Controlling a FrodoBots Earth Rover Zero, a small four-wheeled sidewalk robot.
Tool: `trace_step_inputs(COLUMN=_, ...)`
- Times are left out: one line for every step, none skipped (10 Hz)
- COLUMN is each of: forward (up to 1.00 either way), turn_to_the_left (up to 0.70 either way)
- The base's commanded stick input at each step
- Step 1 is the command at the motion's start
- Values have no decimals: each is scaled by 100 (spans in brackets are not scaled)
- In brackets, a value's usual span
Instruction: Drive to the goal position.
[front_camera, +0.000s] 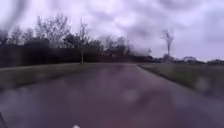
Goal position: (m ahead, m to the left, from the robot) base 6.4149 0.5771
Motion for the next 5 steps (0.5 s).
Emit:
trace_step_inputs(forward=70, turn_to_the_left=0)
trace_step_inputs(forward=70, turn_to_the_left=0)
trace_step_inputs(forward=70, turn_to_the_left=0)
trace_step_inputs(forward=70, turn_to_the_left=0)
trace_step_inputs(forward=70, turn_to_the_left=-6)
